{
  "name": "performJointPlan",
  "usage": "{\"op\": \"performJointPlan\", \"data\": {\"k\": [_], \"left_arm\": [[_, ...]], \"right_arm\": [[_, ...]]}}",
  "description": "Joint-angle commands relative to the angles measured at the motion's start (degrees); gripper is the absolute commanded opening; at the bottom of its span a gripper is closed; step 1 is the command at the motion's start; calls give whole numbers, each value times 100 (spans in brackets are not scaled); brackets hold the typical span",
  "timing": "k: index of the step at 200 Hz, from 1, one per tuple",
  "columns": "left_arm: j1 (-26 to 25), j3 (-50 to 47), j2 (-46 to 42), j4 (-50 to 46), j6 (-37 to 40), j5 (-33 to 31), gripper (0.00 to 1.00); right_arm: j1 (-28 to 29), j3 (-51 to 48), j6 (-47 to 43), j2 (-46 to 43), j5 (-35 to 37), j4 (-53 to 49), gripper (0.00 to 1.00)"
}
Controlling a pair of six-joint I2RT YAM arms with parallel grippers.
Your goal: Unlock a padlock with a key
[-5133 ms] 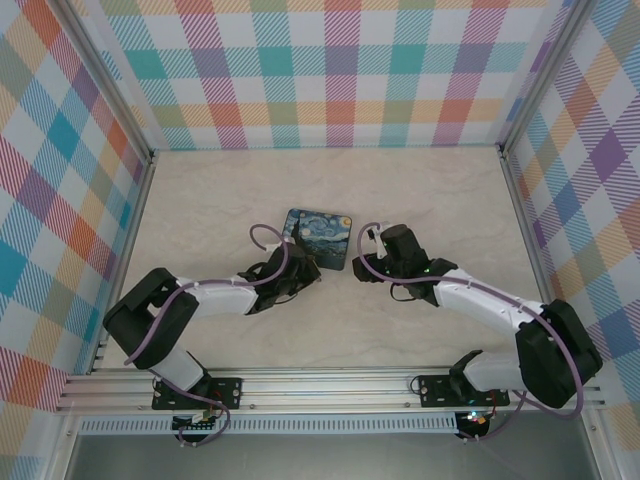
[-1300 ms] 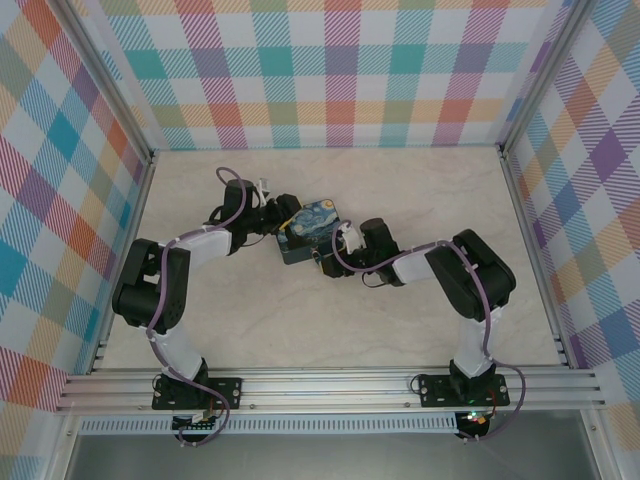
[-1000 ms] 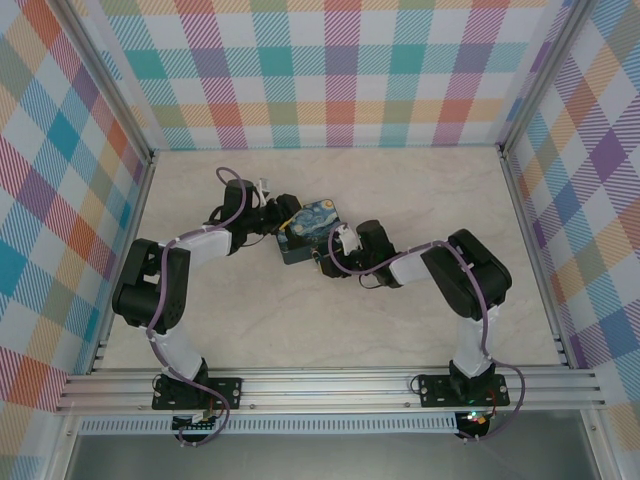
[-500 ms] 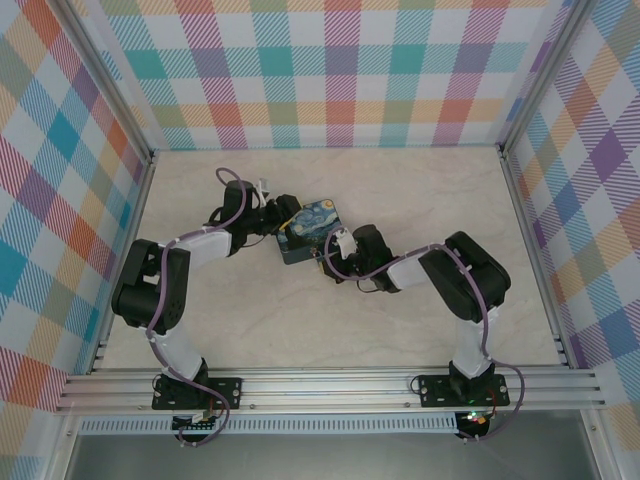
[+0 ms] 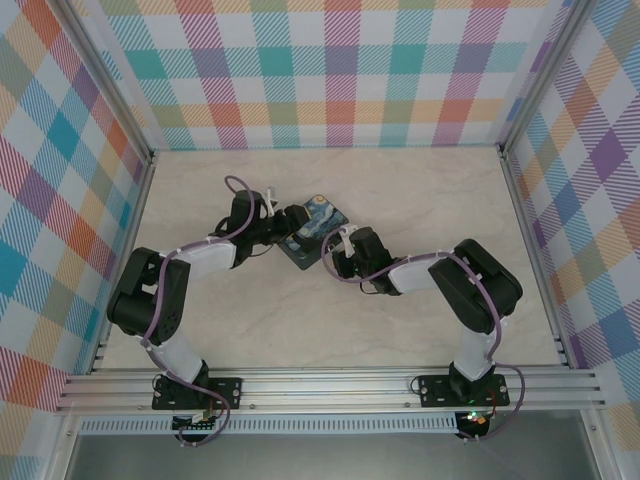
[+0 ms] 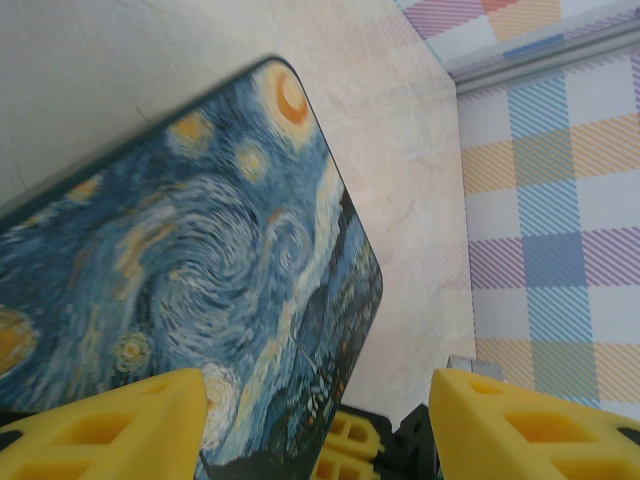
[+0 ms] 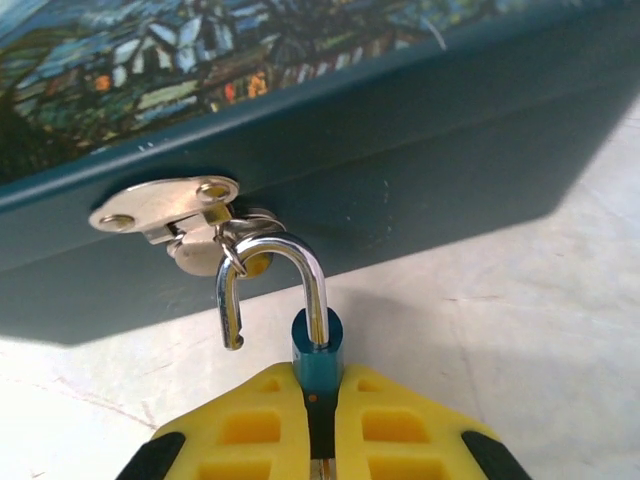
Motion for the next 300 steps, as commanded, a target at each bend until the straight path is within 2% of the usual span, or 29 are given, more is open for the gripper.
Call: {"op": "performJointPlan", "data": {"k": [1,46,85,113,145,194,256,300], "left_arm": [[-136,-280,-14,-699,74,-289,61],[-254,-298,92,-782,104,-378,61],[-427,-330,101,-776,66,-445,62],[-510,-419,49,-767,17,-550,62],[-543,-526,39,-700,-43,-574,62],[-584,-657,42,-599,-100,-615,62],[-590,-700,122,-522,-128,-628,62],[-573,-690,-108,-661,-60,-661,63]], "right_arm": [[-42,-33,159,-81,673,-480,10],[-45,183,369,-86,576,-582,10],[-53,613,1048,-116,577,-1087,9],[-50,977,1437,-43,945,-1571,9],[-53,1380,1502,271,1338,-1836,9],[-77,1870,1542,407,1227,-1851,9],[-177,2264,1673,616,1456,-1878,10],[-324,1893,1133,101,1447,-1841,10]]}}
